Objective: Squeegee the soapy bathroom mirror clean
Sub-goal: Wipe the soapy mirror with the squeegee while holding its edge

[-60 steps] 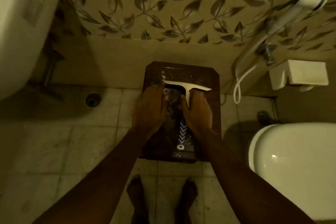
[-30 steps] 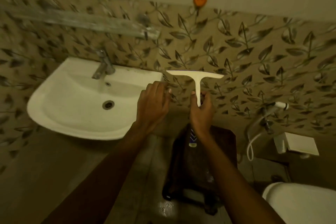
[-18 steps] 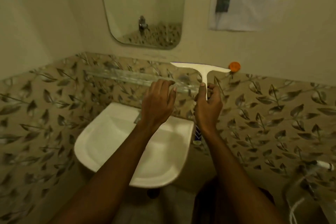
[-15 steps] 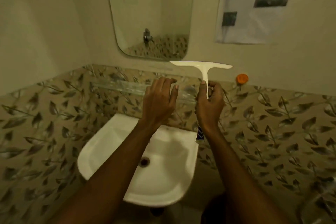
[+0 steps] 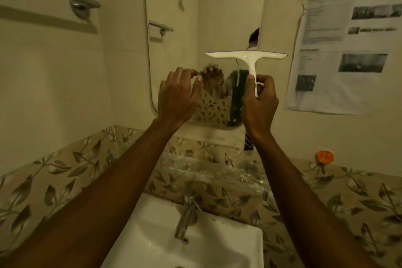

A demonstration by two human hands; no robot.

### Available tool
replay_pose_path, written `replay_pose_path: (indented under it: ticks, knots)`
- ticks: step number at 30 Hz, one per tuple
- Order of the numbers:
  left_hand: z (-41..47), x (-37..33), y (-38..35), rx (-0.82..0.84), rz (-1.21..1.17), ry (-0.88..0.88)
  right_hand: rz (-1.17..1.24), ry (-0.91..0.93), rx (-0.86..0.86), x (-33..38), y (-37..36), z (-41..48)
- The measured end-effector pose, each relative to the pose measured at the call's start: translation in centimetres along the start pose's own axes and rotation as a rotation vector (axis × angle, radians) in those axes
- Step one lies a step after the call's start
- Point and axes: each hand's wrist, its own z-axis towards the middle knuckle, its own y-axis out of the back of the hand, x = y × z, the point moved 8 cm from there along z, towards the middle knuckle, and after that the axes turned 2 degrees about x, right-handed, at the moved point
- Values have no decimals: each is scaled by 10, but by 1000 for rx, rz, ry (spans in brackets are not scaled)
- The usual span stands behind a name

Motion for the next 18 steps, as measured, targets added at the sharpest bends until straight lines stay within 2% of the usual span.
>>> replay_pose_path:
  ticks: [9, 14, 18]
  knots:
    - [110, 110, -13, 22, -182, 261, -119, 136, -65, 28, -50, 67]
    - [150, 145, -26, 43, -191, 302, -259, 214, -125, 52, -74, 109]
    - [166, 162, -26, -49, -249, 341, -351, 287, -200, 79, -84, 145]
